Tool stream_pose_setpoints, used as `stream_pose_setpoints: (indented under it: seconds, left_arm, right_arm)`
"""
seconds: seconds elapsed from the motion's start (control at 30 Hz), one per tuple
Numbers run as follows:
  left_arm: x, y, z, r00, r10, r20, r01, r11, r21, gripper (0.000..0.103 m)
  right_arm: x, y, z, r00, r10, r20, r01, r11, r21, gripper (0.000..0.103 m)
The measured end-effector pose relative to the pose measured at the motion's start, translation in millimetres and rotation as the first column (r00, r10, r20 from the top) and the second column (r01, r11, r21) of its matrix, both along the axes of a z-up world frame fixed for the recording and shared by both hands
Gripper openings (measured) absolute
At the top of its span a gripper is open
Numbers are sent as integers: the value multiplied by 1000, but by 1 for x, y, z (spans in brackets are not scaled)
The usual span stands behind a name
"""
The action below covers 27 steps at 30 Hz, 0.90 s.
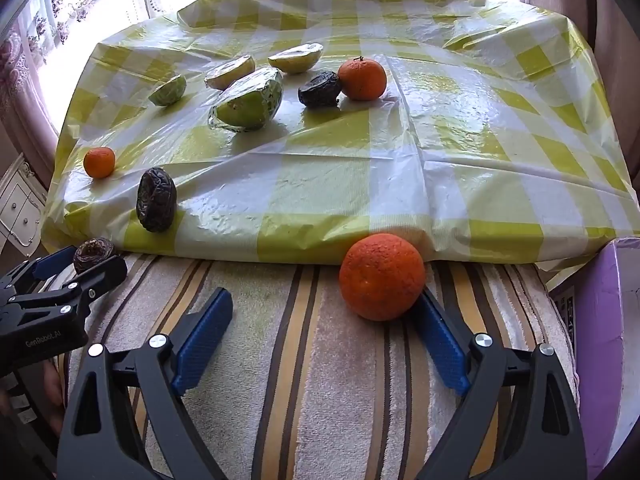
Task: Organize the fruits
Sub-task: 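Carry the large orange with the right tool while the left carries the brown fig toward the box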
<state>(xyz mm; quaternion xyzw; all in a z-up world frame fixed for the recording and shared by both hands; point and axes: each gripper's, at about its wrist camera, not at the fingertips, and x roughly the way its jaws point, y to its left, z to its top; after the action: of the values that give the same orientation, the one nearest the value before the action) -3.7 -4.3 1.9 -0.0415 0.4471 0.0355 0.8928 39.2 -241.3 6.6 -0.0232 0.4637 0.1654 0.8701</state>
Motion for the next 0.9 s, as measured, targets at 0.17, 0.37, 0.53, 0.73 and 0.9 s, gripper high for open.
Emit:
stream_pose_setpoints:
  seconds: [0.17, 0.37, 0.53, 0.73, 0.9]
  left_arm:
    - [-3, 4, 4, 1000, -7, 21, 8, 999, -44, 102]
    - [-6, 10, 7, 999, -5, 48, 9, 995, -94, 102]
    - [-11, 6, 10, 998, -14, 64, 17, 998, -58, 99]
    - [-18, -10, 15, 992, -62, 106, 61, 998, 19, 70]
    - [-19, -23, 12, 990, -105, 93, 98, 992, 75, 49]
  right_arm:
    - [5, -19, 5, 998, 28, -56, -22, 994, 110, 88]
    - [4, -30, 9, 999, 12, -50, -1, 976, 217, 87]
    - [0, -28, 14, 999, -28, 18, 26, 997, 68, 87]
    - [-1, -32, 19, 990, -93, 105, 93, 996, 5, 87]
    - [-1, -22, 18, 993, -69, 95, 76, 994, -80, 75]
